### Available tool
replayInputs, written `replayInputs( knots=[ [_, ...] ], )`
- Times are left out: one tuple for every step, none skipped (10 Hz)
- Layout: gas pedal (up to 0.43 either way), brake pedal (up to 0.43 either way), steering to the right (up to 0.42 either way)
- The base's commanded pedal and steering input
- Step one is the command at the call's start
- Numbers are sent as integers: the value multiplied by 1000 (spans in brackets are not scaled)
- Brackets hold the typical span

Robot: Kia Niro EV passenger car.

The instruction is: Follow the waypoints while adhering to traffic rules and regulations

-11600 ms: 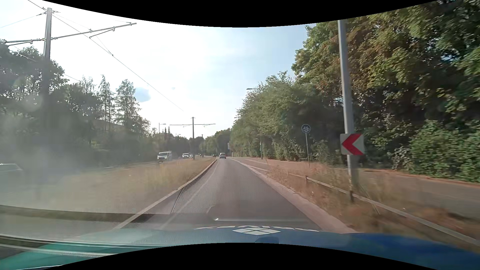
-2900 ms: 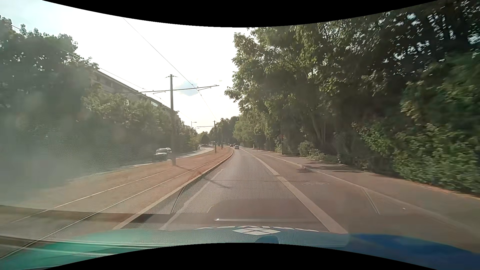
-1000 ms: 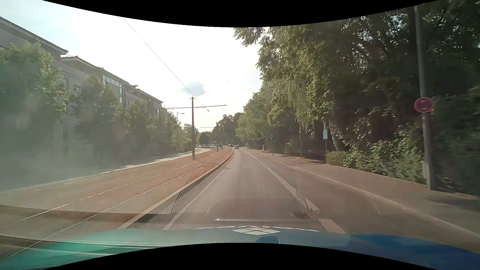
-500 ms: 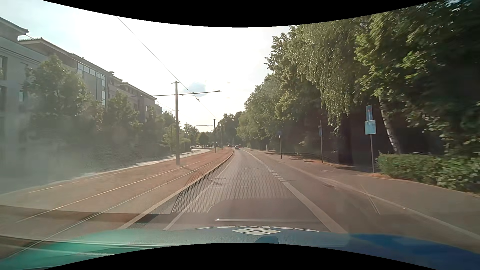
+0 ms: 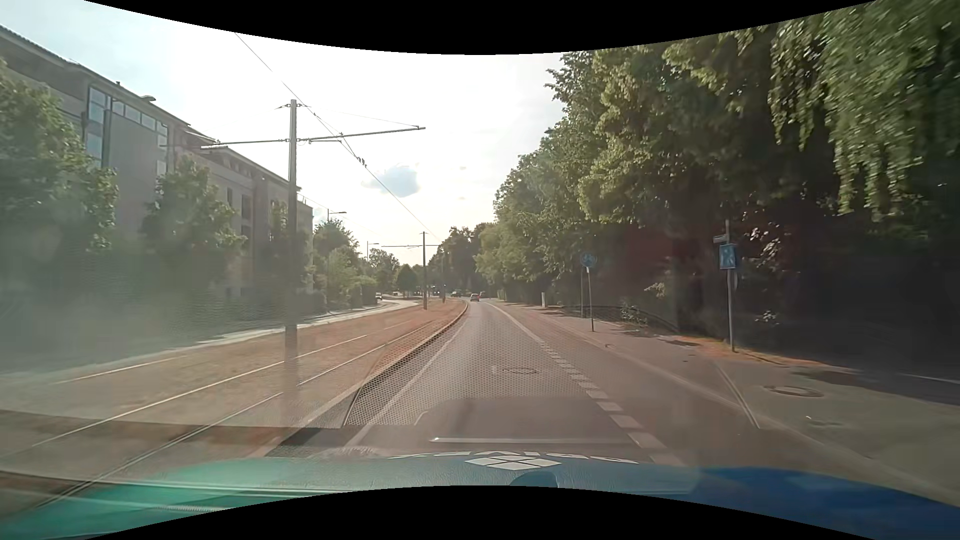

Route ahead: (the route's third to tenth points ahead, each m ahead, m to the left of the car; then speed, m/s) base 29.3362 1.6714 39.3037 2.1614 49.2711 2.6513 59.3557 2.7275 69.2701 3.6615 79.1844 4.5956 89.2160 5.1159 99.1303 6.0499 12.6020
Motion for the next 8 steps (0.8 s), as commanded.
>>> replayInputs(
  knots=[
    [150,0,-8],
    [150,0,-8],
    [150,0,-8],
    [150,0,-7],
    [150,0,-7],
    [150,0,-8],
    [150,0,-7],
    [150,0,-7]
  ],
)
